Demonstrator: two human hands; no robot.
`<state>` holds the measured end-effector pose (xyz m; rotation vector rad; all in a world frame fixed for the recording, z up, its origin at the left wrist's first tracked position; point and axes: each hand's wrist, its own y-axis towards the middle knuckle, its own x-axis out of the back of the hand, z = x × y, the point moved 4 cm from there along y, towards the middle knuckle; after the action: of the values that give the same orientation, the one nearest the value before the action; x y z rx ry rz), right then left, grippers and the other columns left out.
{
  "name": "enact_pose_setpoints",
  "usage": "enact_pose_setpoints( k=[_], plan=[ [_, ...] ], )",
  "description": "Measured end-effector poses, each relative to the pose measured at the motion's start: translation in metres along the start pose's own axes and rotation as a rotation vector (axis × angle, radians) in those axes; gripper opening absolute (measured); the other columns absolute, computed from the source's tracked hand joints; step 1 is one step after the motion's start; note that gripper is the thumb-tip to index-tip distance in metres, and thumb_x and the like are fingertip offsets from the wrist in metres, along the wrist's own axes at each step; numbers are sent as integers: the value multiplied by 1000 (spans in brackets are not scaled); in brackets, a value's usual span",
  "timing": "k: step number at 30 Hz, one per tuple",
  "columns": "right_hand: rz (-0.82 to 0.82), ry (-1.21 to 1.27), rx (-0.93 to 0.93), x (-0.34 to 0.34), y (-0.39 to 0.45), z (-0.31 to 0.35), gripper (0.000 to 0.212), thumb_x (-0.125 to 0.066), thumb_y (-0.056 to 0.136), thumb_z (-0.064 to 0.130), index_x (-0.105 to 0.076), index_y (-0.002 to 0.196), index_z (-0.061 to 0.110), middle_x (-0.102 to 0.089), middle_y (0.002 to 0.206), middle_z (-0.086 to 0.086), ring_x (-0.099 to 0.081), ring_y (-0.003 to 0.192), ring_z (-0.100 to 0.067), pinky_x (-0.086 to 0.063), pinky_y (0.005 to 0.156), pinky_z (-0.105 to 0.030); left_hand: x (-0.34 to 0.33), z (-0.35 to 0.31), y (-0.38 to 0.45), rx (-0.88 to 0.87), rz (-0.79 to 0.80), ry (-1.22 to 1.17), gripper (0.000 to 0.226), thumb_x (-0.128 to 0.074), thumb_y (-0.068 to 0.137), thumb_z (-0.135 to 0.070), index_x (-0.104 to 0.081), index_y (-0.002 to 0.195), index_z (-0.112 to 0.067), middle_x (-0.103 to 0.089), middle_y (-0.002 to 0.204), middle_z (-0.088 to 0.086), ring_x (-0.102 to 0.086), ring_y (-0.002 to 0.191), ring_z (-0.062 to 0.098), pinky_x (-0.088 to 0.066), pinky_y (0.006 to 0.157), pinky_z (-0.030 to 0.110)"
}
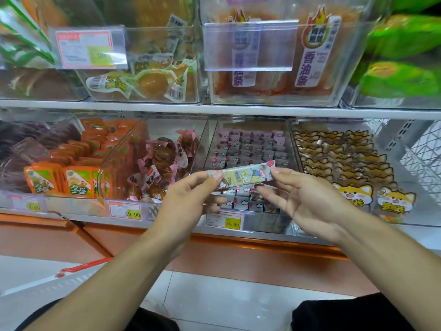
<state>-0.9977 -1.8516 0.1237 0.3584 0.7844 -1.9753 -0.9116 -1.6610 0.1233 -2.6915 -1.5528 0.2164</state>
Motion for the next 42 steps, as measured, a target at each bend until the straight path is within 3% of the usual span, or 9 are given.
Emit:
enact_pose_setpoints(
  k=[4, 8, 14, 17, 21, 27, 34, 40, 42],
  plan=[
    [80, -129, -84, 1, -3, 1, 43, -79, 80, 34, -73, 110, 2, -70, 106, -19, -73, 101, -38, -63, 72, -34, -3, -3, -2, -62, 64, 51, 34, -75, 81, -40, -74, 113, -29, -75, 108, 0, -74, 91, 23, -58, 73, 25],
    [164, -267, -35, -2, -4, 2, 34, -76, 80, 25, -76, 105, 2, -75, 109, -16, -74, 92, -23, -61, 77, -28, -8, -2, -5, -49, 148, -13, 40, -79, 80, -36, -71, 118, -27, -73, 116, 4, -74, 93, 24, -58, 70, 25],
    [289, -475, 158, -10, -8, 5, 34, -84, 66, 17, -78, 100, 17, -76, 108, -10, -73, 95, -22, -60, 86, -30, -8, 5, -8, 235, 104, -207, 55, -70, 79, -62, -76, 112, -18, -76, 108, 8, -75, 87, 29, -58, 66, 27],
    [292, -641, 240, -13, -9, 3, 36, -85, 67, 11, -77, 98, 27, -76, 106, -3, -72, 99, -16, -58, 87, -26, -8, 7, -5, 232, 61, -239, 38, -73, 80, -42, -79, 100, -11, -77, 101, 13, -75, 80, 24, -58, 65, 24],
    [271, -536, 177, -13, -3, 0, 43, -82, 75, 1, -72, 111, 21, -76, 112, -6, -73, 105, -21, -59, 89, -29, -2, 3, 1, 116, 25, -282, 28, -74, 75, -21, -74, 99, -6, -75, 107, 18, -75, 91, 25, -59, 71, 23],
    [234, -380, -52, -14, 1, -9, 45, -73, 82, 37, -72, 113, 4, -76, 106, -16, -73, 87, -25, -62, 79, -32, 4, 0, 1, -108, 26, 23, 32, -80, 75, 5, -78, 93, -21, -77, 106, 0, -73, 100, 17, -59, 82, 25],
    [212, -297, 43, -12, 3, -6, 36, -72, 83, 8, -65, 117, 1, -76, 106, -19, -73, 92, -26, -62, 74, -26, 5, 1, 3, -114, 0, -10, 46, -85, 71, 2, -70, 110, -17, -76, 109, -5, -73, 101, 12, -56, 78, 18],
    [137, -471, 316, -15, 5, 2, 24, -71, 89, 4, -67, 113, 8, -77, 105, -10, -74, 100, -24, -60, 88, -31, 8, 6, 6, -107, -121, 140, 44, -85, 76, -7, -68, 115, -19, -74, 109, -5, -72, 95, 6, -58, 80, 22],
    [41, -643, 496, -18, 6, 10, 19, -71, 92, 10, -70, 109, 19, -78, 99, 0, -73, 94, -15, -58, 82, -23, 9, 6, 3, -155, -150, 422, 46, -82, 82, -17, -63, 124, -21, -68, 114, -9, -68, 95, 4, -56, 84, 22]
  ],
)
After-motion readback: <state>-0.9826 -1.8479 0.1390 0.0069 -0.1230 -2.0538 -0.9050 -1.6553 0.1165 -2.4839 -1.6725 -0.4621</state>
